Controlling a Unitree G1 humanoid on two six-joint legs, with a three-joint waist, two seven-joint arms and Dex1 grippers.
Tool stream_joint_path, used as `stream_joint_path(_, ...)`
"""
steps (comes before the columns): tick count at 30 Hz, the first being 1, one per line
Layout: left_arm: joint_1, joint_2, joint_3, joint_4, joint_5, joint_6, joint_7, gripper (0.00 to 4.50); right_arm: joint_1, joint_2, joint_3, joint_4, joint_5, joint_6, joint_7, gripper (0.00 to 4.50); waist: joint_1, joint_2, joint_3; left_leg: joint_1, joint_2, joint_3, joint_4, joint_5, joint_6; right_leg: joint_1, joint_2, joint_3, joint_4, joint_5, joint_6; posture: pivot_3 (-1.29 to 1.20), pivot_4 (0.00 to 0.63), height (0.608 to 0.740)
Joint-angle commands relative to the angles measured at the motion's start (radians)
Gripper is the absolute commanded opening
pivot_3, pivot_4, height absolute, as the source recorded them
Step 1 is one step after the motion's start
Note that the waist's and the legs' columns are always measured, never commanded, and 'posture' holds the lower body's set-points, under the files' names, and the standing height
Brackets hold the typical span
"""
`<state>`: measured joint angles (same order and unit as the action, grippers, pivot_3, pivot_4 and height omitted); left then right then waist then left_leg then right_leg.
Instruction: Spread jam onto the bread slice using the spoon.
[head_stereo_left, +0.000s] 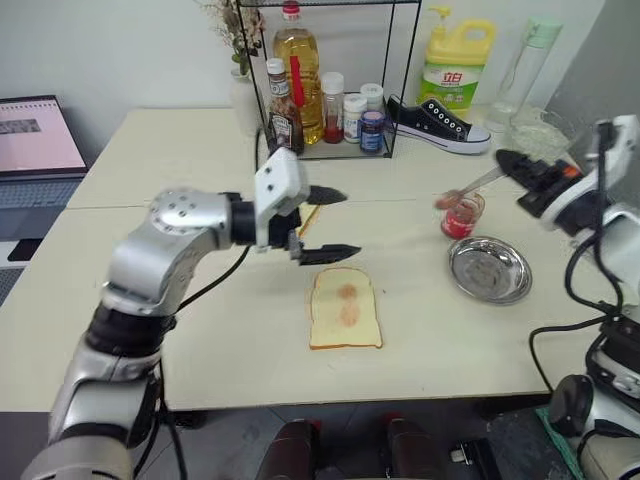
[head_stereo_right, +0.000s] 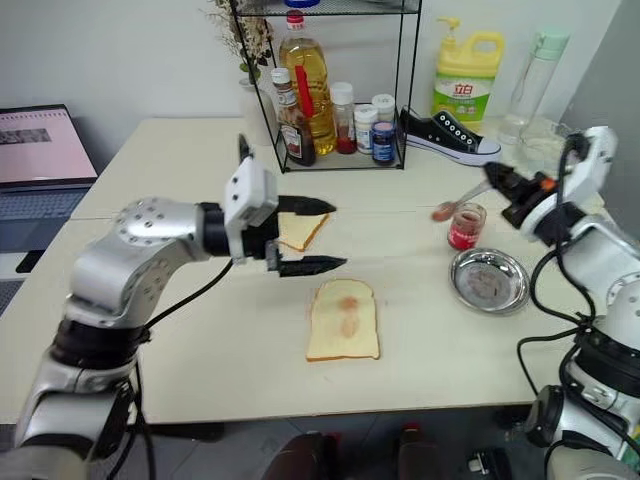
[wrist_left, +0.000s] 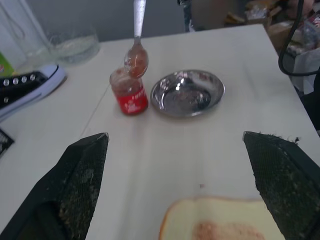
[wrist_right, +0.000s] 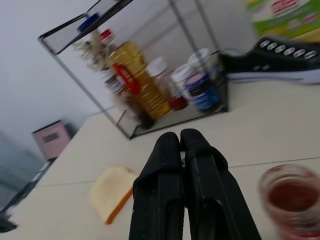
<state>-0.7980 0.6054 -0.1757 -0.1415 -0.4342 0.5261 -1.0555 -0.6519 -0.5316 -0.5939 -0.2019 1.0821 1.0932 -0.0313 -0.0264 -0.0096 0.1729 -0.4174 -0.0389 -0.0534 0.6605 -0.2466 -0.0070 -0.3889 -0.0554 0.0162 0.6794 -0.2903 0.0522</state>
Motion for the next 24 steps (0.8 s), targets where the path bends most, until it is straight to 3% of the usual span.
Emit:
stream_joint_path(1, -0.049, -0.051, -0.048, 0.068, 0.051, -0.085, -0.032, 4.5, -0.011, -0.056, -0.034, 0.01, -0.03, -0.06, 0.003, 0.03, -0.004, 0.0, 0.0, 0.0, 0.0, 0.0, 0.0, 0.0, 0.0, 0.0, 0.0, 0.0, 0.0, 0.0, 0.0, 0.0, 0.15, 0.74)
stream_joint_path(11, -0.12, -0.182, -0.069, 0.255, 0.14, -0.24, -0.04, 4.5, -0.031, -0.091, -0.006, 0.175, -0.161, -0.192, 0.049, 0.03, -0.003, 0.0, 0.0, 0.0, 0.0, 0.001, 0.0, 0.0, 0.0, 0.0, 0.0, 0.001, 0.0, 0.0, 0.0, 0.0, 0.15, 0.74)
stream_joint_path(19, -0.097, -0.168, -0.057, 0.234, 0.147, -0.231, -0.057, 4.5, -0.07, -0.088, 0.023, 0.239, -0.188, -0.21, 0.104, 0.03, -0.003, 0.0, 0.0, 0.0, 0.0, 0.001, 0.0, 0.0, 0.0, 0.0, 0.0, 0.001, 0.0, 0.0, 0.0, 0.0, 0.15, 0.74)
stream_joint_path(24, -0.042, -0.143, -0.068, 0.157, 0.122, -0.188, -0.088, 4.5, 0.029, -0.092, -0.041, 0.137, -0.088, -0.122, 0.113, 0.03, 0.0, 0.0, 0.0, -0.001, 0.0, 0.0, 0.0, 0.0, 0.0, 0.0, 0.0, 0.001, 0.0, 0.0, 0.0, 0.0, 0.15, 0.74)
